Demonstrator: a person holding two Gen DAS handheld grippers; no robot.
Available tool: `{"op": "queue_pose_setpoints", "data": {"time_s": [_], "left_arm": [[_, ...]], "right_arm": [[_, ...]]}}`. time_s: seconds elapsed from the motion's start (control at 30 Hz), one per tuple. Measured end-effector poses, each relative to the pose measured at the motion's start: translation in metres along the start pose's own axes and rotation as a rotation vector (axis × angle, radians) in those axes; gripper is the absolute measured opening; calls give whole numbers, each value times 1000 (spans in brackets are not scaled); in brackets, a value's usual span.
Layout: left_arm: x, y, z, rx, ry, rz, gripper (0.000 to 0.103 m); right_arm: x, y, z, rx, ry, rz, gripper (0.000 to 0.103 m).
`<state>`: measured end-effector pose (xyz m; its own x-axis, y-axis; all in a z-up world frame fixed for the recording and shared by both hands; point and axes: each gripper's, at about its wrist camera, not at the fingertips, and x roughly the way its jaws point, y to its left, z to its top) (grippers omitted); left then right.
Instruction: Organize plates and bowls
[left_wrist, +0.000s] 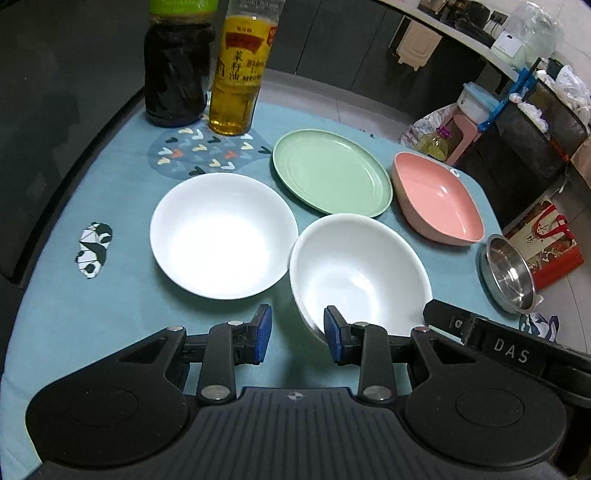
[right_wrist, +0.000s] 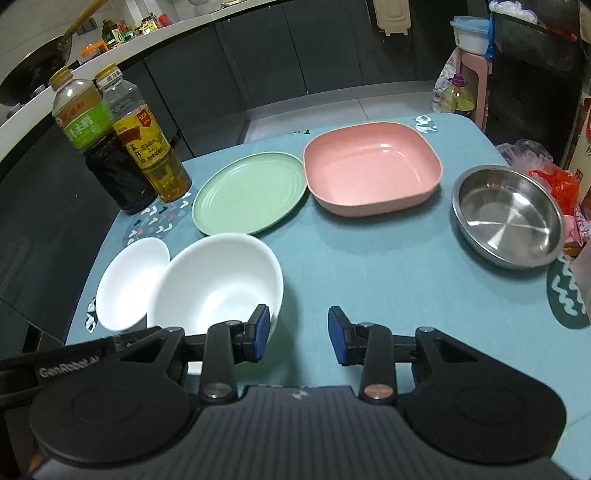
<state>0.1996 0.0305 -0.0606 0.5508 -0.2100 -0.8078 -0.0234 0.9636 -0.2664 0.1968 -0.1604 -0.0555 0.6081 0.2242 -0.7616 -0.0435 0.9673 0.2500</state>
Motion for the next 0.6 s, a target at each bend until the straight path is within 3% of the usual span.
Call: {"op": "queue_pose_setpoints", "data": {"time_s": [0.23, 0.3, 0.33, 0.37, 0.6], "left_arm": [[18, -1, 5, -1, 26, -21, 27], [23, -3, 4, 32, 31, -39, 14], [23, -5, 4, 47, 31, -43, 14], [22, -7, 2, 62, 21, -36, 14], [2, -10, -2, 94, -25, -47, 14]], "right_arm": [[17, 3, 6, -15, 19, 3, 31], [23, 5, 6, -33, 22, 6, 18], [25, 6, 6, -45, 24, 20, 6], [26, 7, 5, -54, 30, 32, 3], [6, 14, 2, -76, -20, 17, 3]]}}
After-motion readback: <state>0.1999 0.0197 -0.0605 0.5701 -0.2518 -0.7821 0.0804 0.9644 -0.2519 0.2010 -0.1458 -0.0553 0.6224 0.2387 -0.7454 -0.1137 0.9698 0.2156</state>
